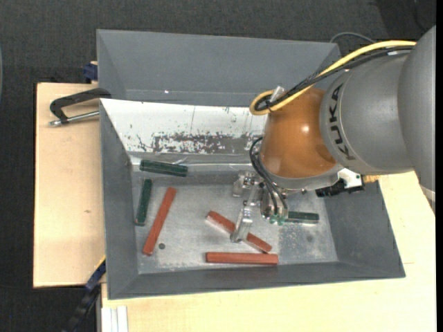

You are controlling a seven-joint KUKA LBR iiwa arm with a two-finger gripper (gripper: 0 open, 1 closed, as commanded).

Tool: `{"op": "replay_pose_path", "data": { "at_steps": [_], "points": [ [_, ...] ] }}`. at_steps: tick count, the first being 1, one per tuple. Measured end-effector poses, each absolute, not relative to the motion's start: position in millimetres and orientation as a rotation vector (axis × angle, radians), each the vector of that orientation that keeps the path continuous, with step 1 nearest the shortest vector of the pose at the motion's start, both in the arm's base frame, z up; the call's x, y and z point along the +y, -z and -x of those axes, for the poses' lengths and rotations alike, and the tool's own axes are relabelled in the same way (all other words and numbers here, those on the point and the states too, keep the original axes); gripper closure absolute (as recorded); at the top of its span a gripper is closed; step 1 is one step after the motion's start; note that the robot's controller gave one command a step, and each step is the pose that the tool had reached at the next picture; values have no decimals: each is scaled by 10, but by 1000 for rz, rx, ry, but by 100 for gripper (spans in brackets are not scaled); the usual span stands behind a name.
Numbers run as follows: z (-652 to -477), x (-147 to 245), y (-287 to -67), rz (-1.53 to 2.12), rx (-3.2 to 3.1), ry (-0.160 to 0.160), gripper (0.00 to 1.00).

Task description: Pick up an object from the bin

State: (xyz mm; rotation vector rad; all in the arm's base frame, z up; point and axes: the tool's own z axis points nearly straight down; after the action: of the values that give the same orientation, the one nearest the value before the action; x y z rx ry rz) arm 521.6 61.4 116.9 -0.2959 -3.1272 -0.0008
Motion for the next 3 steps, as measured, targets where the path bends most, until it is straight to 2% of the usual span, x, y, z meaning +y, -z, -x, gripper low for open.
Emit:
{"op": "replay_pose_path", "data": {
  "at_steps": [1, 2, 3],
  "points": [
    [-5187, 643, -1329, 290, -3133, 4, 0],
    [-5064, 759, -768, 537, -3097, 4, 0],
    [-5127, 795, -639, 438, -3122, 4, 100]
  ]
}}
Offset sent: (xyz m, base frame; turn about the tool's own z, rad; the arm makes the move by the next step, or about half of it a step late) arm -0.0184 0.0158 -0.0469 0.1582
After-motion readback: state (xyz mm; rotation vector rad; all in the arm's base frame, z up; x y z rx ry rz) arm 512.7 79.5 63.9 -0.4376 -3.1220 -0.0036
